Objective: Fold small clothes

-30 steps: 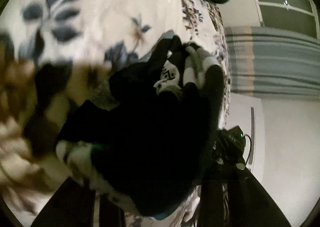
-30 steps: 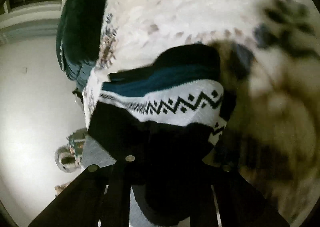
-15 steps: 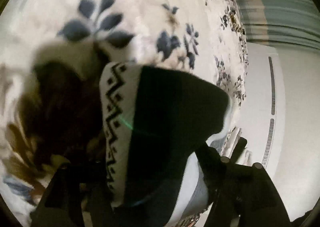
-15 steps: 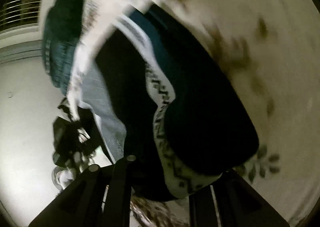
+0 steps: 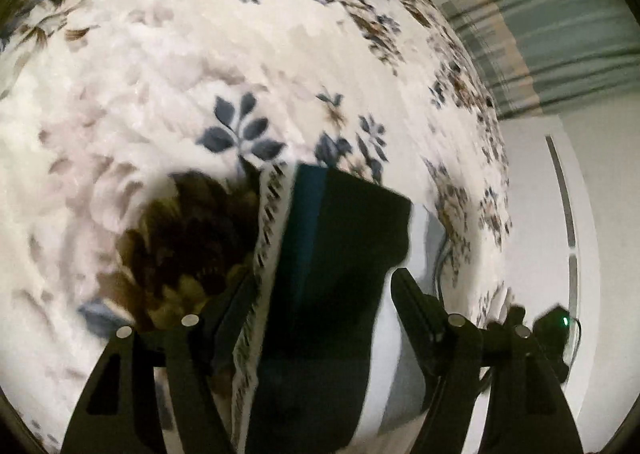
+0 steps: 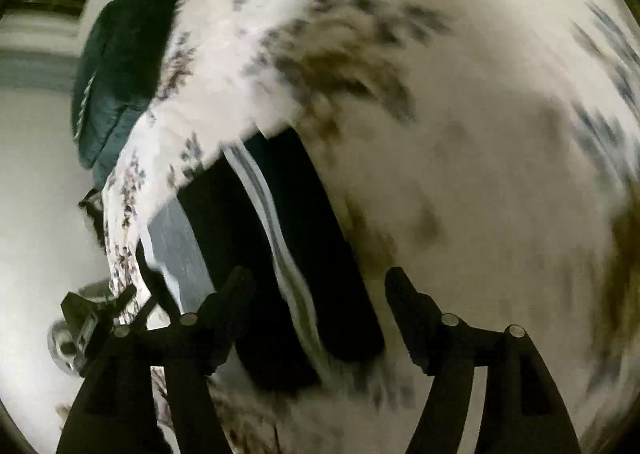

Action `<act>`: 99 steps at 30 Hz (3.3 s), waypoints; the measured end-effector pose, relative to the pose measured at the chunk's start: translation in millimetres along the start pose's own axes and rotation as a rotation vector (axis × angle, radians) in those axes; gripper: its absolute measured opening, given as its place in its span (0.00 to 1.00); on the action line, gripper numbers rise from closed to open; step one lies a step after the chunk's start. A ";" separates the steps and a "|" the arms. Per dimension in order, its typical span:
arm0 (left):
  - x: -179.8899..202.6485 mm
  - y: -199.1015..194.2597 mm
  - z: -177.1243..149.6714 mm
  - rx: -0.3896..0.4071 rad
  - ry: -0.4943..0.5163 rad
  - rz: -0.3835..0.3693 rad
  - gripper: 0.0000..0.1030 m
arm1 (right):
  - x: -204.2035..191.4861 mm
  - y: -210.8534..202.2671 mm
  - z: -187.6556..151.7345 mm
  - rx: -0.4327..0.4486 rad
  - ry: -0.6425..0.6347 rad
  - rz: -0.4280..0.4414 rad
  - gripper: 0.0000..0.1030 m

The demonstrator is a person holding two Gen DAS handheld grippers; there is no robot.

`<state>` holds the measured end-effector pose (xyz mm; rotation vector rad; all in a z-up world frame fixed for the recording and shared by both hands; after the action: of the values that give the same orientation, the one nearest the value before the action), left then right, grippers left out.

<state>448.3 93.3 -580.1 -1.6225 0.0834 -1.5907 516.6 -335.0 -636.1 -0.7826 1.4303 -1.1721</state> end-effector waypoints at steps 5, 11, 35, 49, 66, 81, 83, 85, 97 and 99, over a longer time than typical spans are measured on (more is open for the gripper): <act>-23.7 24.4 18.6 0.004 -0.049 -0.068 0.66 | -44.2 78.8 69.0 -0.084 -0.115 0.067 0.70; -25.8 21.1 23.0 0.052 -0.080 -0.130 0.38 | -69.1 66.1 82.5 0.018 -0.144 0.048 0.09; -32.5 -22.2 -60.7 -0.062 -0.154 -0.076 0.65 | 13.0 62.5 -9.3 -0.365 -0.123 0.052 0.66; -33.9 -1.3 -57.6 -0.056 -0.160 -0.090 0.65 | 54.6 58.8 -44.4 -0.330 0.028 0.145 0.34; -40.5 41.7 -24.1 -0.071 -0.171 -0.318 0.63 | -50.1 130.6 0.7 -0.472 -0.276 0.453 0.59; 66.1 44.2 70.9 -0.135 0.030 -0.295 0.25 | -60.8 23.0 35.3 -0.204 -0.122 0.436 0.27; 89.4 61.4 100.8 -0.151 0.070 -0.300 0.25 | -61.8 9.3 60.5 -0.163 -0.102 0.429 0.27; 105.6 79.3 128.0 -0.159 0.101 -0.297 0.25 | -63.2 -3.0 94.0 -0.117 -0.078 0.425 0.27; 130.0 241.5 280.9 -0.214 0.183 -0.229 0.26 | -49.2 42.3 304.8 -0.024 -0.017 0.311 0.27; 119.2 261.4 289.9 -0.238 0.178 -0.199 0.26 | -46.0 58.5 323.2 -0.038 -0.011 0.287 0.27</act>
<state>845.8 1.8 -592.5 -1.7068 0.2178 -1.9385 847.2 -352.2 -656.7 -0.5850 1.5031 -0.9213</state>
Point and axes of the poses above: each gripper's, at about its wrist camera, not at the fingertips, and y roughly the way its jaws point, x to its right, z to its top, the point moved 3 cm from there along y, roughly the way its jaws point, and after that the axes turned 15 degrees about -z, right-handed, at the moved point
